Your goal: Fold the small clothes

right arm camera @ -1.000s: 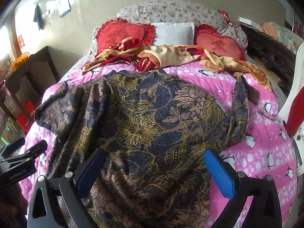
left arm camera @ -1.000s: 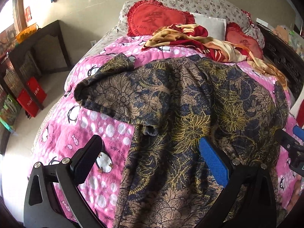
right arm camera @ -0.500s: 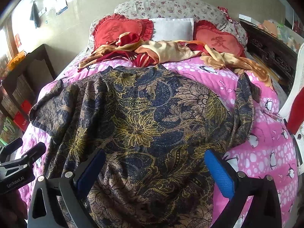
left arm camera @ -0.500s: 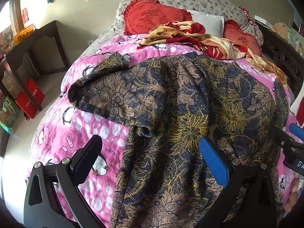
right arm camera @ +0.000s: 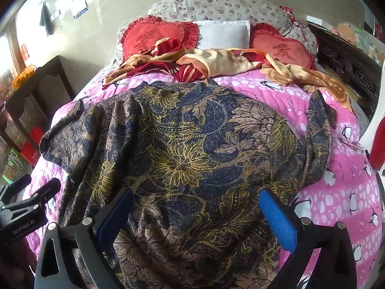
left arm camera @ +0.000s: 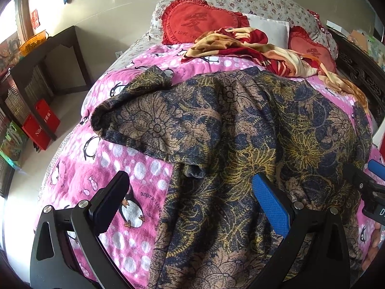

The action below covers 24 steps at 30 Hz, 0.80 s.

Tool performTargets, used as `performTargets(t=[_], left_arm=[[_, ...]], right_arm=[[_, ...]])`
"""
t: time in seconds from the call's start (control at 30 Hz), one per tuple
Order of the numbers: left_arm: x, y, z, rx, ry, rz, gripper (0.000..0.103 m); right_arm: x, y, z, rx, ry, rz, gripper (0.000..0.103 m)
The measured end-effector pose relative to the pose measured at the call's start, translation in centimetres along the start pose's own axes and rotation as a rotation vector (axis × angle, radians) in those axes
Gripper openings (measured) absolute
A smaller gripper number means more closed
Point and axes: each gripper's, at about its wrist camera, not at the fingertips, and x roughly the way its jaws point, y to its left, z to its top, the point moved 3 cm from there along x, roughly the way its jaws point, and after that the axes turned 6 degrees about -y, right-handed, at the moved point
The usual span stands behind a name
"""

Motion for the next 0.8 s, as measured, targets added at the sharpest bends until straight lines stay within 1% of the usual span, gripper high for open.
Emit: performTargets(t=[0.2,0.43,0.8], left_arm=[[0.35,0.79,0.1,-0.018,0.006,0.008,0.103],[0.5,0.37,0.15,0.002,0.01,0.008,0.102],[0.96,0.18,0.07,-0.003,0.014,0.006,0.103]], right_arm=[[0.38,0.54,0.11,-0.017,0.007,0.003,0.103],[0.4,0.47,0.51,-0.02,0.004,-0.008,0.103],[0.88,0.86,0.44,-0.033,0.011,-0.005,0.103]])
